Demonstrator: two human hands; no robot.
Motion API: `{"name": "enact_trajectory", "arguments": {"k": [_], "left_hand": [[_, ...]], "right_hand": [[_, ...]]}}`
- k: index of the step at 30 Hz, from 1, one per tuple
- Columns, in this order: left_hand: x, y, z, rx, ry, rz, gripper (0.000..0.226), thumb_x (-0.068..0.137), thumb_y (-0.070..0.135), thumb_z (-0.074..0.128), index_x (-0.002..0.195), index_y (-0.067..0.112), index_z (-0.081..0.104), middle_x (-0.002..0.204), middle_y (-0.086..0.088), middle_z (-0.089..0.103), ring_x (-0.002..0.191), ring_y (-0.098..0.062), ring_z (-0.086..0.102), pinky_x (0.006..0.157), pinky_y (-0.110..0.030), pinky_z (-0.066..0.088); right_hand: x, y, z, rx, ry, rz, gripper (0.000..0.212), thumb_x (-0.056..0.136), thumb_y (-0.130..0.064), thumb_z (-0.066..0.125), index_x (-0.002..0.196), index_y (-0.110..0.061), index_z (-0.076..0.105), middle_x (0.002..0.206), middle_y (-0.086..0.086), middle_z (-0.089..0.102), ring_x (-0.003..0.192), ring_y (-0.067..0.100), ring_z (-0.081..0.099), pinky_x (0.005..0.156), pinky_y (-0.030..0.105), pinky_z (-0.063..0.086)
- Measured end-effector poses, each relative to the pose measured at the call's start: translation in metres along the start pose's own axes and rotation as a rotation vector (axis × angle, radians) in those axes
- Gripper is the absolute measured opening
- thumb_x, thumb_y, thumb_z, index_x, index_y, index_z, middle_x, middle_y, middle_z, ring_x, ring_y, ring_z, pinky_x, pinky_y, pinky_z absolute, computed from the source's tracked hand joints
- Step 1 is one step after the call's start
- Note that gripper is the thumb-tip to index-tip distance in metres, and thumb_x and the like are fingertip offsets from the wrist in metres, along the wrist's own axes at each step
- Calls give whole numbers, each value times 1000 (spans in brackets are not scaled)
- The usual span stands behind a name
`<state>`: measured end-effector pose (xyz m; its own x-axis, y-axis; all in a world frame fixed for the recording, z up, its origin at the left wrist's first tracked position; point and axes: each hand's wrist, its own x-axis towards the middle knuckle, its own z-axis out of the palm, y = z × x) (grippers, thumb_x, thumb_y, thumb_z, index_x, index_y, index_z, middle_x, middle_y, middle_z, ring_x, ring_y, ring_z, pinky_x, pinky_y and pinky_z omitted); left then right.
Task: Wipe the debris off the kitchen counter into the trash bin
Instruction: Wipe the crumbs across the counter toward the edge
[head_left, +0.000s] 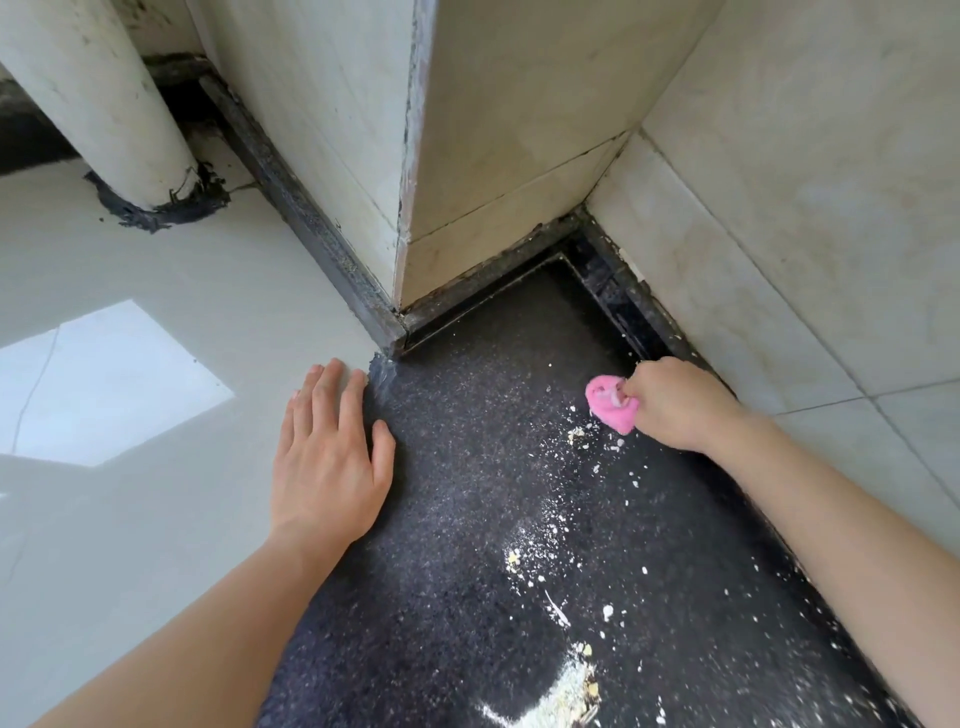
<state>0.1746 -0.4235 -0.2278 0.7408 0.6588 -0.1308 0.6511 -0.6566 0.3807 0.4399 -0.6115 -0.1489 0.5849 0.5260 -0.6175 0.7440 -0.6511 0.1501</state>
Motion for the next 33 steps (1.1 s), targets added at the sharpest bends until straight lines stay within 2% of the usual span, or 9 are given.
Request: {"name": "enact_trajectory", "arguments": {"k": [2,5,10,14,19,25,28,31,33], "left_hand": [[1,1,0,-3,-1,-3,55,98,40,31,146,14,28,156,-10,23,147,-25,11,120,-41,11],[1,2,0,-14,2,-3,55,98,40,32,146,14,29,155,-10,24,146,-26,12,120,-41,12],[1,-1,0,-16,5,1,54,97,41,30,144,16,30,154,-10,25,146,-26,13,120,-41,12],[2,0,-1,-39,18,2,51,95,39,34,141,15,34,151,-10,29,144,-27,17,119,-43,17],[1,1,-2,-50,26,0,49,96,35,39,140,14,34,151,-11,29,144,-27,16,119,-42,15],[0,3,-3,-48,15,2,50,97,35,37,141,14,33,152,-12,27,144,-28,15,119,-43,14],[0,3,-3,-53,16,-2,49,96,35,37,140,13,33,151,-13,28,144,-28,15,119,-44,15],[1,3,-3,-52,25,3,50,95,37,33,140,13,34,151,-13,28,143,-29,16,119,-44,16],[1,2,-3,-49,24,7,53,94,40,30,140,14,34,150,-13,28,143,-29,17,119,-43,15]], "right_hand": [[-7,5,-18,150,-118,13,25,69,-28,51,50,-18,39,51,2,30,54,20,33,52,29,27],[14,2,-26,410,156,42,22,75,-13,49,64,-7,68,52,6,51,57,21,47,52,27,34],[61,-21,-8,97,583,-127,34,87,-3,50,116,-6,68,122,12,65,106,37,53,84,40,49],[56,-12,20,-200,660,-41,22,66,12,61,87,8,65,84,18,68,84,35,56,69,40,39],[8,-3,50,45,553,147,17,66,16,61,80,7,64,68,17,61,76,33,50,61,36,39],[-39,5,21,211,79,237,33,82,-25,49,52,-11,49,50,1,46,53,24,52,50,25,35],[-24,-1,4,414,234,156,35,74,-37,39,47,-15,42,43,2,37,45,23,42,48,26,32],[19,-12,3,462,464,35,23,88,-13,47,86,-21,69,68,9,51,69,29,52,60,32,41],[43,-27,5,512,467,-7,46,92,-6,44,124,-34,61,93,8,49,86,27,49,75,34,41]]}}
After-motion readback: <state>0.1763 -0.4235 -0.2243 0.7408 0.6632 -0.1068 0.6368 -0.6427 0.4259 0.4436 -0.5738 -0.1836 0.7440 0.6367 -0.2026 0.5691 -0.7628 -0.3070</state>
